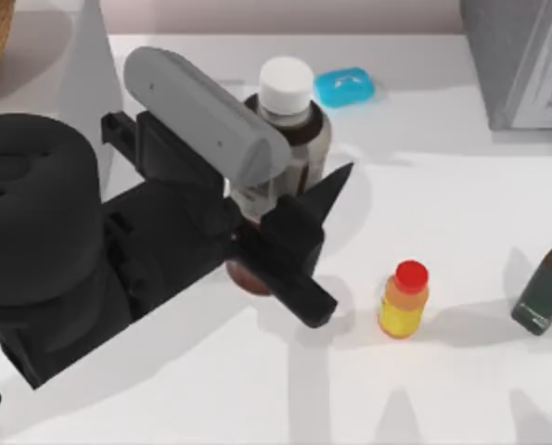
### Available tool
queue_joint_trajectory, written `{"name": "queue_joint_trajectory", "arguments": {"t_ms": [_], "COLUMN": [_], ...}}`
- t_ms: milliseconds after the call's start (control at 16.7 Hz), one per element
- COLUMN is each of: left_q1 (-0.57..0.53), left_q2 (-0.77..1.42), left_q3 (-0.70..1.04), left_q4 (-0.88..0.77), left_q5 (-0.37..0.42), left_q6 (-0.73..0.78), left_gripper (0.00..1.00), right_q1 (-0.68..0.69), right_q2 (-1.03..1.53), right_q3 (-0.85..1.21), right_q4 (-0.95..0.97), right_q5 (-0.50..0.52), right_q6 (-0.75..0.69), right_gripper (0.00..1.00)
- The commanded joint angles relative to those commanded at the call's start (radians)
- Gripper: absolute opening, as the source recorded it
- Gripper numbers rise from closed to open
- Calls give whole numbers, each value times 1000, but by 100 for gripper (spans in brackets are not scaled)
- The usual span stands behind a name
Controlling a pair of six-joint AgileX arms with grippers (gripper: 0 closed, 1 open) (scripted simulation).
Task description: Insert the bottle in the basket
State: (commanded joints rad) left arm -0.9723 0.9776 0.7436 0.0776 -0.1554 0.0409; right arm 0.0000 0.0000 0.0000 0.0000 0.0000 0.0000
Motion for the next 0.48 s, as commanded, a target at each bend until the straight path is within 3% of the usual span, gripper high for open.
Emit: {"name": "queue_joint_trajectory", "arguments": {"t_ms": [480], "left_q1": [-285], "left_q2": [-421], "left_q3": [218], "left_q4": [-606], "left_q5": [-311], "left_q6": [-79], "left_gripper": [0], "right_q1": [0], "right_q2": [0], "right_q3": [0], "right_q4": [0], "right_q5": [0], "right_q6": [0], "right_gripper": [100]}}
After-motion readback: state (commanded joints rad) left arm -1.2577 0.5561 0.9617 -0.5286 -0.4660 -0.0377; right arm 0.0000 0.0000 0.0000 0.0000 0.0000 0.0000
